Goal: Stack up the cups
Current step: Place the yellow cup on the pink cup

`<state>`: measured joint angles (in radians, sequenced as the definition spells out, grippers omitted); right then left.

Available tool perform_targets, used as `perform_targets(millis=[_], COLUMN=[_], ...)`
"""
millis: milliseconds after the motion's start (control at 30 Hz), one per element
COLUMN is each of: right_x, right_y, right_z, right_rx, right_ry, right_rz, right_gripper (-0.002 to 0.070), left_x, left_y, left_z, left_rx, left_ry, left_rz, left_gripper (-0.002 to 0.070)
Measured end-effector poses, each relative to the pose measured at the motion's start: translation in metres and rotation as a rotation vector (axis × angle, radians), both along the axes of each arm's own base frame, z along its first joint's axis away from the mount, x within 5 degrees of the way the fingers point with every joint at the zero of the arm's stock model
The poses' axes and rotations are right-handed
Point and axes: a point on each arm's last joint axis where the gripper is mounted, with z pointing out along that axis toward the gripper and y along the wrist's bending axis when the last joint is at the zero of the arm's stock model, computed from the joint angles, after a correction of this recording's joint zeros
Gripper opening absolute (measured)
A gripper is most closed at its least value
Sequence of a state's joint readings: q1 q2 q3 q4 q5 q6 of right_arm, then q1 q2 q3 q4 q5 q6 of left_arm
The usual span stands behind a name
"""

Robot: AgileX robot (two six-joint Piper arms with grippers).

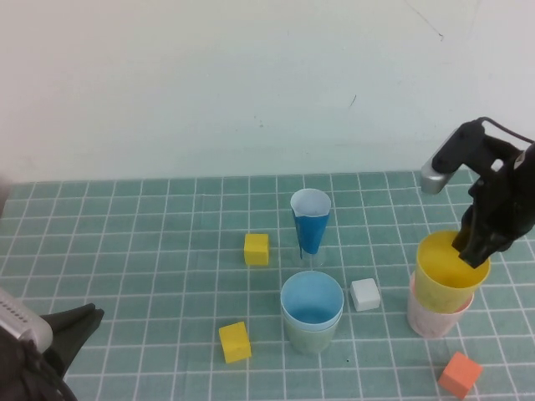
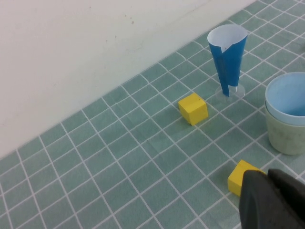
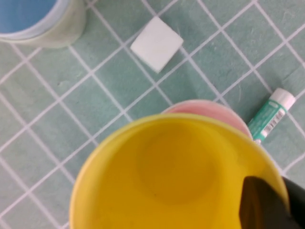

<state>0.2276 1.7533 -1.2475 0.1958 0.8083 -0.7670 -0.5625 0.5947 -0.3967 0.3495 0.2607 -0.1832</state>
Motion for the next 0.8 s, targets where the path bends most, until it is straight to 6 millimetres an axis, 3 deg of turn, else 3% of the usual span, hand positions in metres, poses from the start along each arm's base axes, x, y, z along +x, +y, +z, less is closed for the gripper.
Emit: perform_targets(millis=[467,633,700,800], right_x=[0.019,0.019,0.018,0.017], right_y=[0.002,0.002,0.002,0.001], right_z=[-0.037,-0.040,-0.040,-0.041], right_rx=[-0.028,-0.032,-0.033,-0.035], right_ry=[-0.011,-0.002,0.005,0.022], right_rz=[-0.001,0.001,0.003,0.004], right_gripper=[0.0018,0.0022,0.0048,0.0169], left_x=[0.000,0.000,0.000,0.000], left_y=[0.000,0.000,0.000,0.000], left_z=[-0.003,-0.003,-0.003,-0.003], left_rx=[-0.001,-0.002,-0.002,-0.002], left_ry=[0.008,0.007,0.007,0.007], left_rz=[0.000,0.000,0.000,0.000], left_gripper=[-0.0001,-0.0001,-0.0001,-0.0001])
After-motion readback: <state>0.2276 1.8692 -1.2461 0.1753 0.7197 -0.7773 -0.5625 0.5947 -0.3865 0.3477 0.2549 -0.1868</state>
